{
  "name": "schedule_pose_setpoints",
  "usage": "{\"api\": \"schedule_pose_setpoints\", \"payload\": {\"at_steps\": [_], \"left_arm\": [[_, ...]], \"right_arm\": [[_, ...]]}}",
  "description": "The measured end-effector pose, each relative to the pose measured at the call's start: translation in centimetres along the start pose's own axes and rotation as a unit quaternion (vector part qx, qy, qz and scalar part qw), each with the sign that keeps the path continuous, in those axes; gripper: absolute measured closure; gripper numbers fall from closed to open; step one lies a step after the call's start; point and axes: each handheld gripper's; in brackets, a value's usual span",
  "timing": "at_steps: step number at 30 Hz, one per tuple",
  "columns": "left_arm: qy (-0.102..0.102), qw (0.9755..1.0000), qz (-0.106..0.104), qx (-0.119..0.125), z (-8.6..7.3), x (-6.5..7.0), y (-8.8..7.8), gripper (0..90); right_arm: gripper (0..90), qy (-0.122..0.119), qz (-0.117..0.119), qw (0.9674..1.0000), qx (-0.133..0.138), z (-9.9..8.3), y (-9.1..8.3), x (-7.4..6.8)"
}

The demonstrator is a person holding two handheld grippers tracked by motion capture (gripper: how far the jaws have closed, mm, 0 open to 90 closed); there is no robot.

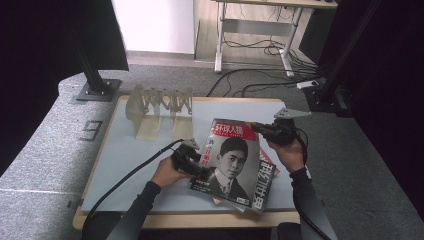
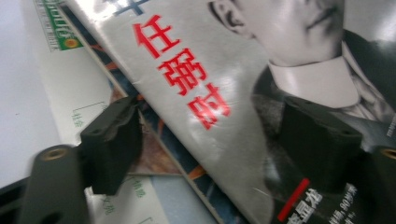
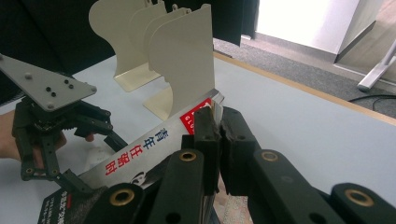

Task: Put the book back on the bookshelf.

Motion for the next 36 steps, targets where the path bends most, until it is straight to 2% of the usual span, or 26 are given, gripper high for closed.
{"api": "schedule_pose_setpoints", "payload": {"at_steps": [3,5,8,13,18,20,22,25,29,32,36], "left_arm": [[0.009,0.9999,0.010,0.004,0.0,0.1,-0.2,25.7],[0.006,0.9999,0.010,0.003,0.1,0.1,-0.3,27.9],[-0.005,0.9999,0.012,0.002,0.1,-0.2,-0.2,22.5],[-0.019,0.9997,-0.005,0.014,0.3,-0.5,-0.3,19.5],[-0.026,0.9988,-0.035,0.024,0.3,-0.7,-0.3,21.1],[-0.021,0.9985,-0.042,0.029,0.3,-0.5,-0.3,25.3],[-0.011,0.9987,-0.040,0.030,0.4,-0.3,-0.4,31.9],[-0.010,0.9988,-0.040,0.027,0.5,-0.3,-0.6,37.5],[-0.010,0.9981,-0.048,0.035,0.7,-0.3,-1.3,53.7],[-0.004,0.9970,-0.056,0.054,1.0,-0.3,-2.2,70.6],[0.011,0.9972,-0.027,0.068,1.5,0.2,-3.4,74.0]], "right_arm": [[84.8,-0.002,0.002,1.0000,-0.002,0.0,0.2,-0.1],[84.8,-0.003,0.003,1.0000,0.000,0.1,0.3,-0.2],[84.8,-0.005,0.005,1.0000,0.003,0.3,0.1,-0.3],[84.8,-0.012,0.013,0.9998,0.013,1.3,-0.3,-0.9],[84.8,-0.022,0.025,0.9991,0.025,2.2,-0.4,-1.6],[84.9,-0.026,0.028,0.9989,0.026,2.4,-0.4,-1.8],[84.8,-0.030,0.029,0.9988,0.025,2.6,-0.3,-2.1],[84.8,-0.031,0.030,0.9988,0.025,2.6,-0.1,-2.2],[84.8,-0.028,0.029,0.9989,0.025,2.5,-0.2,-2.1],[84.8,-0.026,0.025,0.9990,0.026,2.6,-0.4,-1.9],[84.7,-0.027,0.017,0.9988,0.038,2.9,-0.9,-1.9]]}}
Point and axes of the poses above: each handheld gripper's, and its own axes: y roughly forward along the jaws, z roughly out of its top, x roughly to its right, and after that the axes turned 13 degrees about z, right-handed
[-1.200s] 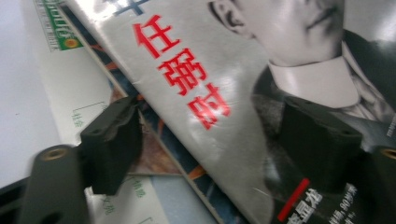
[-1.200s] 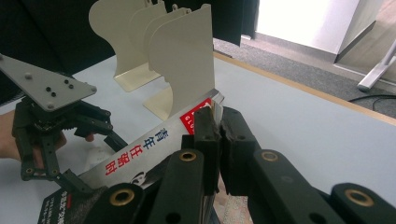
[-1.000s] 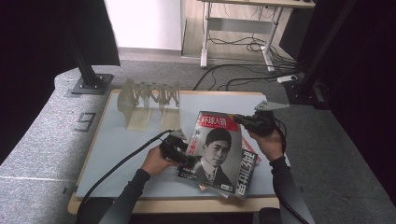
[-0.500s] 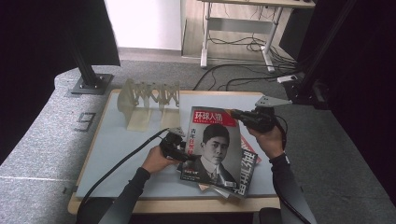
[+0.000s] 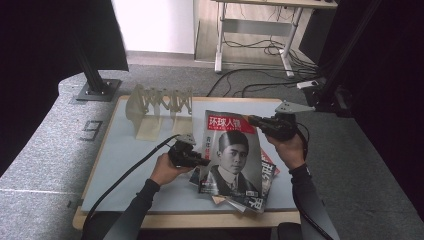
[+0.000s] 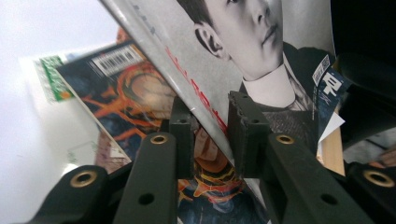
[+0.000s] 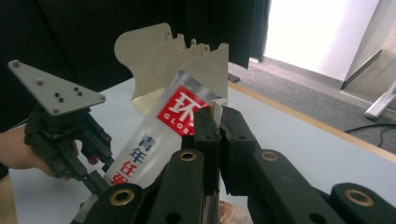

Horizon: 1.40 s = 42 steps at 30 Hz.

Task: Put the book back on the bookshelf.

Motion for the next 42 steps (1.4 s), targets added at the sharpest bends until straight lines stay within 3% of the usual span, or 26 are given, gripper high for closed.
{"api": "schedule_pose_setpoints", "payload": {"at_steps": [4,7,11,20,29,42], "left_arm": [[0.014,0.9985,0.036,0.039,0.7,0.4,-1.5,77.5],[0.028,0.9944,0.073,0.071,1.1,0.8,-2.6,81.0],[0.045,0.9888,0.103,0.098,1.1,1.2,-3.4,85.7],[0.047,0.9905,0.071,0.108,0.2,1.1,-3.9,87.4],[0.060,0.9894,0.059,0.118,-0.3,1.1,-4.1,87.4],[0.070,0.9888,0.059,0.117,-0.4,1.4,-4.2,86.9]], "right_arm": [[84.7,-0.008,-0.007,0.9998,0.019,0.8,-0.9,-0.2],[84.7,-0.016,-0.013,0.9991,0.036,1.6,-1.9,-0.4],[84.7,-0.028,-0.018,0.9982,0.051,2.5,-3.0,-0.9],[82.1,-0.036,-0.014,0.9977,0.056,2.3,-3.8,-1.0],[62.3,-0.046,-0.002,0.9984,0.032,1.6,-3.5,-1.0],[58.3,-0.007,0.017,0.9998,0.011,-2.4,-2.1,0.5]]}}
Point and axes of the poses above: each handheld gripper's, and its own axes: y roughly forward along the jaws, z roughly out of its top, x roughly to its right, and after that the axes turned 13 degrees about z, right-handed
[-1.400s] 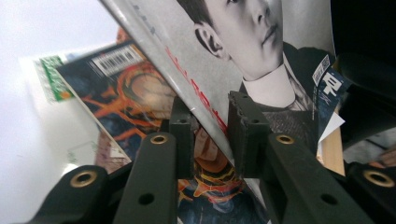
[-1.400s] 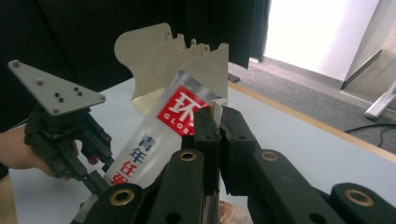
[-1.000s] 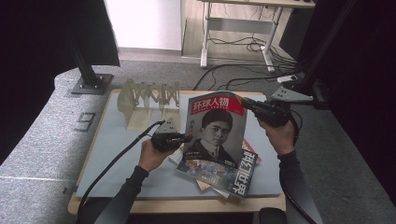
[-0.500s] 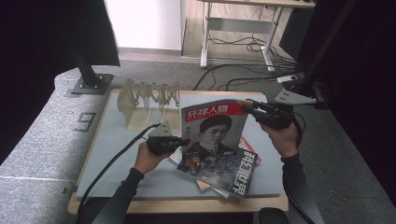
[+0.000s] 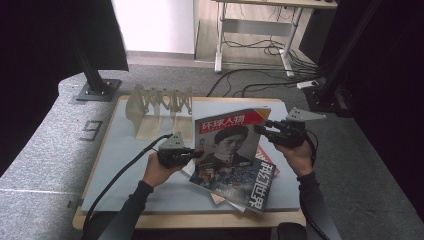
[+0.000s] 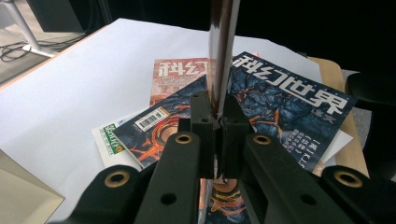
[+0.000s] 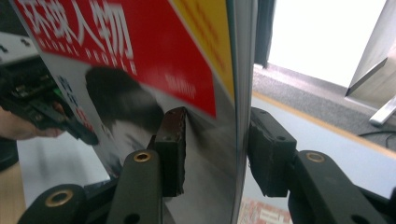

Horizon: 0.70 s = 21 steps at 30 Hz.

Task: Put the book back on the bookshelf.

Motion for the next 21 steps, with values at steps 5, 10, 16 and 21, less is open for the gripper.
{"api": "schedule_pose_setpoints", "payload": {"at_steps": [5,10,16,21], "left_arm": [[0.002,1.0000,0.000,0.000,0.0,0.1,0.0,86.6],[0.002,1.0000,-0.003,-0.002,-0.1,0.2,0.0,86.2],[0.008,0.9998,-0.001,-0.016,-0.2,0.3,0.3,85.0],[0.009,0.9997,0.009,-0.021,-0.4,0.5,0.7,84.4]], "right_arm": [[59.0,0.010,0.005,0.9999,-0.003,-1.5,0.3,0.2],[59.9,0.021,0.007,0.9997,-0.005,-2.8,0.5,0.2],[63.2,0.033,0.004,0.9994,-0.010,-4.5,0.7,0.3],[72.6,0.038,0.002,0.9993,0.006,-5.2,0.4,0.2]]}}
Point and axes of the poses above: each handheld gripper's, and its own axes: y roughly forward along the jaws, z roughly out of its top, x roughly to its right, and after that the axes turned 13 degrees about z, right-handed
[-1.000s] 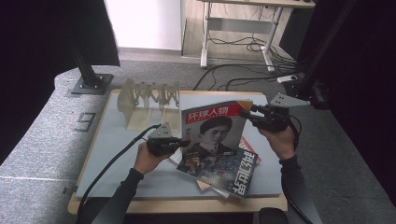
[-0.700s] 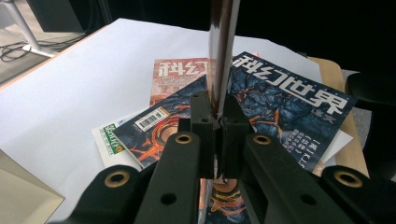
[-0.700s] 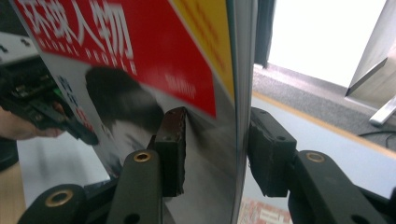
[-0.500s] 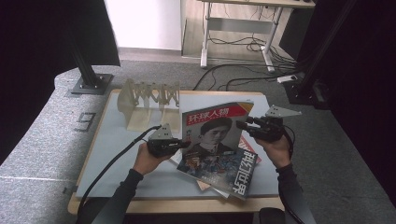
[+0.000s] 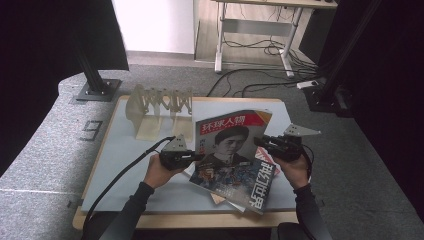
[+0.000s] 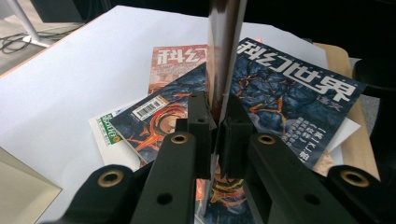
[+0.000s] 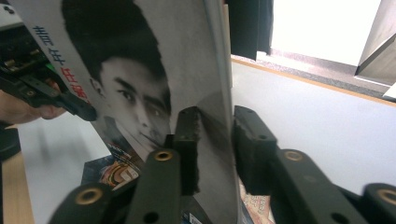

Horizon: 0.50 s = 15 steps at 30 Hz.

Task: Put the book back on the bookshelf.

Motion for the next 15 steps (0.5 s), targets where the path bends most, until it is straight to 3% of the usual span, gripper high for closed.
{"api": "schedule_pose_setpoints", "payload": {"at_steps": [5,15], "left_arm": [[0.002,1.0000,0.001,0.002,0.0,0.2,0.0,85.6],[0.012,0.9999,0.007,0.006,-0.2,1.3,-0.6,84.7]], "right_arm": [[78.6,-0.011,-0.011,0.9999,0.002,0.1,0.0,-0.4],[76.7,-0.019,-0.025,0.9995,0.006,0.7,1.0,-0.2]]}}
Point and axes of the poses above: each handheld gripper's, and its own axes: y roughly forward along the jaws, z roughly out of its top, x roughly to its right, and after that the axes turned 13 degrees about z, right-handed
